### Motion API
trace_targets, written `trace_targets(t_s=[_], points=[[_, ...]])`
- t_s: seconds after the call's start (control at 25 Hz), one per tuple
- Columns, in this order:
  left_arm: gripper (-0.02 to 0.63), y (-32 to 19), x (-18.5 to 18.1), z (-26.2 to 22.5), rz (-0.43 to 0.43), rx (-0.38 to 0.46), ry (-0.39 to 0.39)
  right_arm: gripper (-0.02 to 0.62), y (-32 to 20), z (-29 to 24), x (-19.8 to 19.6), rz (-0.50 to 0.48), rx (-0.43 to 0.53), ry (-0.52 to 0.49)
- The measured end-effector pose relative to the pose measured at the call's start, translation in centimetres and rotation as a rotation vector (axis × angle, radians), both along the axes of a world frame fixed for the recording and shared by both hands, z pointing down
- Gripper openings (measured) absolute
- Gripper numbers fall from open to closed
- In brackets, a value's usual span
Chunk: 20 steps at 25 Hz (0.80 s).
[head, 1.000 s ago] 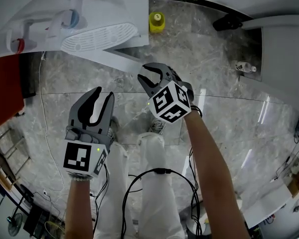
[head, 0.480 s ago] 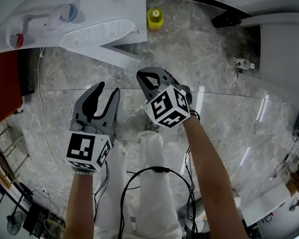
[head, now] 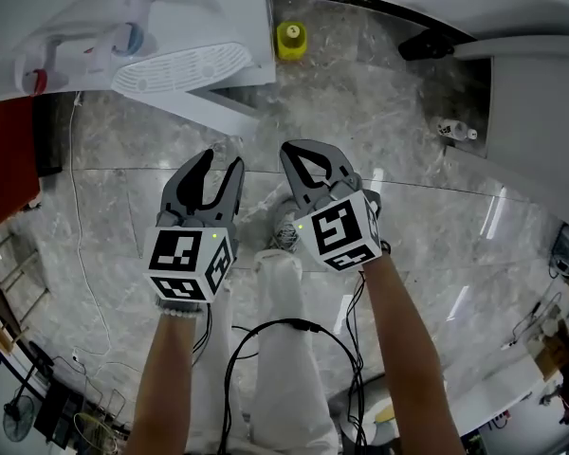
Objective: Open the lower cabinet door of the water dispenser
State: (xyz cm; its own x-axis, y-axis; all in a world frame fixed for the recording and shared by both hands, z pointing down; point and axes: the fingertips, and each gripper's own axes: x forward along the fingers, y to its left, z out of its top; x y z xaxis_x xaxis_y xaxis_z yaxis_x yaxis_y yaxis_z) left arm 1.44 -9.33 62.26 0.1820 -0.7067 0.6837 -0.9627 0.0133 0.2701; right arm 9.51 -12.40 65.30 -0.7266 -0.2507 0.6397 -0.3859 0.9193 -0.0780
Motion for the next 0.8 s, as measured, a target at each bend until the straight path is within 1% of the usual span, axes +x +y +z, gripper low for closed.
trace_targets(t_s=[0.12,0.36,0.52,0.64,0.8], points=[[0.185,-0.3,0.4,1.1,-0.058,-0.039,0.016,0.003,-0.8,-0.8,1.3,0.027,0.003,-0.012],[0.214,-0.9,0.7,3.3,-0.207,-0.107,0.055,0.003,-1.4,-1.8,3.0,0.047,-0.003,-0.034],[0.236,-1.3,0.8,4.8,-0.301,-0.144,0.084,0.003,-1.5,-2.1,3.9,0.033,-0.006,-0.024],[0.242,-1.4,0.9,6.0,-0.38,-0.179,0.13,0.003,-1.6,-1.9,4.5,0.046,-0.013,-0.029],[0.25,-1.7,0.8,7.2,-0.513,-0.22,0.222,0.003,-1.8,-1.4,5.0,0.036,-0.02,-0.02]])
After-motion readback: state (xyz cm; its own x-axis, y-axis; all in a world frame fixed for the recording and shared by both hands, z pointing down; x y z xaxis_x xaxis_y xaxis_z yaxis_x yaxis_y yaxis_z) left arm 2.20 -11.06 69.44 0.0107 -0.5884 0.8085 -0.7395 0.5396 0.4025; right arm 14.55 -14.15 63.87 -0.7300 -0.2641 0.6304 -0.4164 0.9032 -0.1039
